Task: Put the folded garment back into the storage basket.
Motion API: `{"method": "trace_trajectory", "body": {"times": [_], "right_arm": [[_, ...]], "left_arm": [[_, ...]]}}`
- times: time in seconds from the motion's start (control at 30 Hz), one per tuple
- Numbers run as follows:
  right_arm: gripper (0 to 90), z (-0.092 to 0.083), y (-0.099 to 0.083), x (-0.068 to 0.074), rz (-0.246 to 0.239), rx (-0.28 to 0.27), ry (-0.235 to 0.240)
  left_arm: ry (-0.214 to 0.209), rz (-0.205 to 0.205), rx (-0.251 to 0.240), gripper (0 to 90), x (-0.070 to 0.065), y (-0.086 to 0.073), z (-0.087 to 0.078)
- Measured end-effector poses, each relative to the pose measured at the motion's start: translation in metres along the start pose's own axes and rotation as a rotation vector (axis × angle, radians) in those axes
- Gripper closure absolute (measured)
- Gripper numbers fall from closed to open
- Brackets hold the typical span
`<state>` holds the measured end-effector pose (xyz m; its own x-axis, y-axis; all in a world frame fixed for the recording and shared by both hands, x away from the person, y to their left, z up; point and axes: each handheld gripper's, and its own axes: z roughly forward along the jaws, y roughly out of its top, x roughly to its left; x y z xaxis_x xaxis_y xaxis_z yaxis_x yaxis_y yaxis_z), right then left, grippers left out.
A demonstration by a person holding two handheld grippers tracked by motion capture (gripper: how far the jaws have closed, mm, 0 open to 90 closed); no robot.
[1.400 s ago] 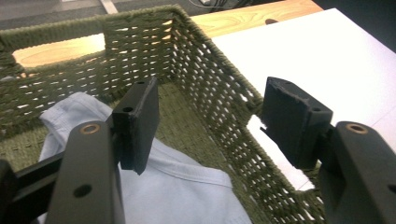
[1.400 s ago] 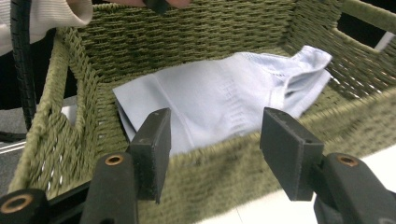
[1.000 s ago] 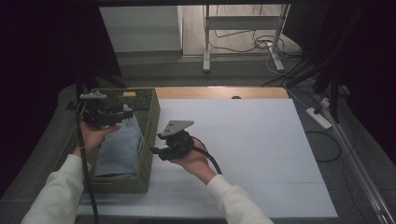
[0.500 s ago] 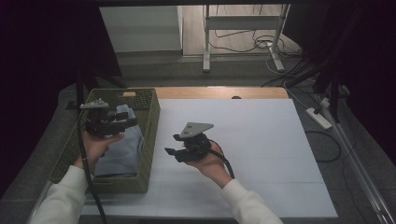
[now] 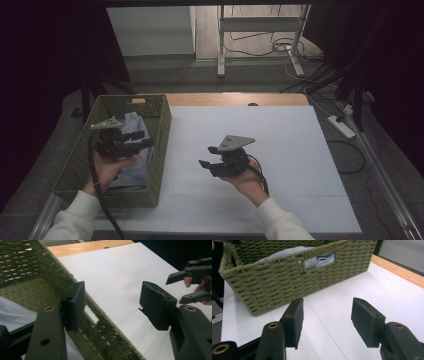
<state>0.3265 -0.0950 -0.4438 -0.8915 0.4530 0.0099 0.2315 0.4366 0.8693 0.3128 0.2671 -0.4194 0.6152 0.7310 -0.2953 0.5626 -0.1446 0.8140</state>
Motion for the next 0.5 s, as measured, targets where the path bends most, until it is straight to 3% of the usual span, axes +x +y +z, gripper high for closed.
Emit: {"method": "trace_trajectory", "body": {"times": [0.5], "right_arm": [[43.4,-0.055,-0.031,-0.018,0.038,-0.008,-0.083]], "left_arm": [[-0.036,0.034,0.01,38.2,-0.029,-0.013,0.002]]}}
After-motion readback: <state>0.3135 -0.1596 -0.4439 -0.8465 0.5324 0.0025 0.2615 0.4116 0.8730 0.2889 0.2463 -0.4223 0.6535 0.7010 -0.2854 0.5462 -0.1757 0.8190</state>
